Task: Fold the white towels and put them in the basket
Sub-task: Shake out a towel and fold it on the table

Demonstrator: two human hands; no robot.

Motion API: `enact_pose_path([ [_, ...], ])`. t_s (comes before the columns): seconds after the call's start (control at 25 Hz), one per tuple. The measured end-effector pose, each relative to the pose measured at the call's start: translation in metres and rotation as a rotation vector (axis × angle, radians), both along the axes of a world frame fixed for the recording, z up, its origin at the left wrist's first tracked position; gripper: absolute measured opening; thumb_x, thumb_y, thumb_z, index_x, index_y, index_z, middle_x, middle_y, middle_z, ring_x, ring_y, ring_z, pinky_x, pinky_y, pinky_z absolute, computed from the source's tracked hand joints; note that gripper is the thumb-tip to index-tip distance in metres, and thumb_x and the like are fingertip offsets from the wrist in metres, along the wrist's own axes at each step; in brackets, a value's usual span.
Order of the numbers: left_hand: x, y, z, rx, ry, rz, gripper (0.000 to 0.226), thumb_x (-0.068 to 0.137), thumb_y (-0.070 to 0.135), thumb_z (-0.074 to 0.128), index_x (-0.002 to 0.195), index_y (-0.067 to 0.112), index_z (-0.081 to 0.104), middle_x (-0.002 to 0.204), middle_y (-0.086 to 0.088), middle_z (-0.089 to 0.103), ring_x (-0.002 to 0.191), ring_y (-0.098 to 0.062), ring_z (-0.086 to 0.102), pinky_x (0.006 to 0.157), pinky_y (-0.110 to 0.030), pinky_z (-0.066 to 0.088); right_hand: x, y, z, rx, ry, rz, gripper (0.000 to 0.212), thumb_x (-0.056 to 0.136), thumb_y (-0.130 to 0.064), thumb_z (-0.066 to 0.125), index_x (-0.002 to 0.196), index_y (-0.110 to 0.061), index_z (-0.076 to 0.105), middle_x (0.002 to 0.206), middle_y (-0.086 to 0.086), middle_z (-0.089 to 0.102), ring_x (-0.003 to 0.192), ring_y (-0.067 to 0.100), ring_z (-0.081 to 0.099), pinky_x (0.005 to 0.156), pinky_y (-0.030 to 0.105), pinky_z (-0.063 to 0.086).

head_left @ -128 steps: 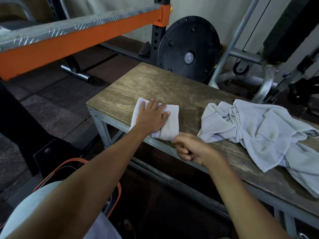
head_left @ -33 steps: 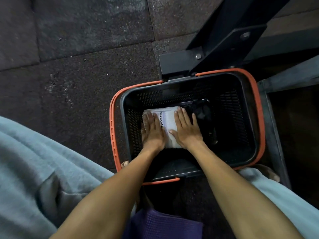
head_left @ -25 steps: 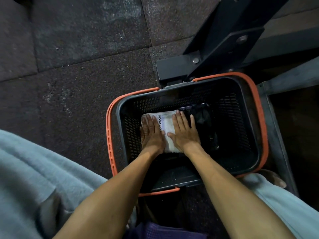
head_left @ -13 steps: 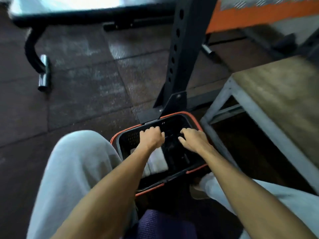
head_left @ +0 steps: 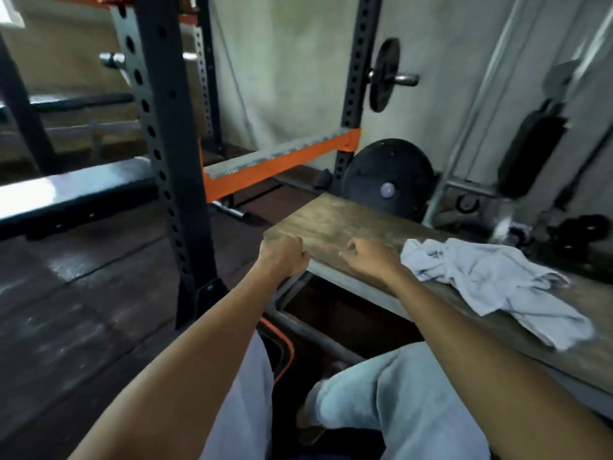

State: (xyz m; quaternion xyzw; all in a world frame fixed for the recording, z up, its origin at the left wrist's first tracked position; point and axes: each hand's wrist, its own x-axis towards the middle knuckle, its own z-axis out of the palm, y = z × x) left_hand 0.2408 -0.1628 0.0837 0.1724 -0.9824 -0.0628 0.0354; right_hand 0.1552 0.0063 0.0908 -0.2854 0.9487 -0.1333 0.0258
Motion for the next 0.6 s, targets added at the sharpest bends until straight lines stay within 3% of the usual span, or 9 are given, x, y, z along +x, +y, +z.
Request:
enact_pose_path([
  [0.28, -0.058, 0.124, 0.032, 0.016, 0.016, -0.327, 0.044, 0.092, 0.041, 0.040, 0.121, 0.012, 0.056, 0.127, -0.012, 0.057, 0.116, -0.033, 0.053, 0.096, -0.044, 0.041, 0.005, 0.153, 0.017, -0.004, 0.022, -0.375, 0.036, 0.086, -0.047, 0.048, 0.103, -0.020, 0.063, 0.106, 0.000, 0.066, 0.099, 0.021, 0.059, 0.073, 0.031, 0.042],
  [0.6, -0.091, 0.196, 0.005, -0.042, -0.033, -0.525, 0.043, 0.095, 0.042, 0.038, 0.122, 0.014, 0.055, 0.124, -0.009, 0.057, 0.111, -0.028, 0.056, 0.083, -0.036, 0.040, 0.009, 0.251, -0.006, -0.057, -0.034, -0.576, 0.036, 0.087, -0.045, 0.051, 0.114, -0.022, 0.059, 0.111, -0.001, 0.064, 0.101, 0.020, 0.058, 0.082, 0.034, 0.047],
])
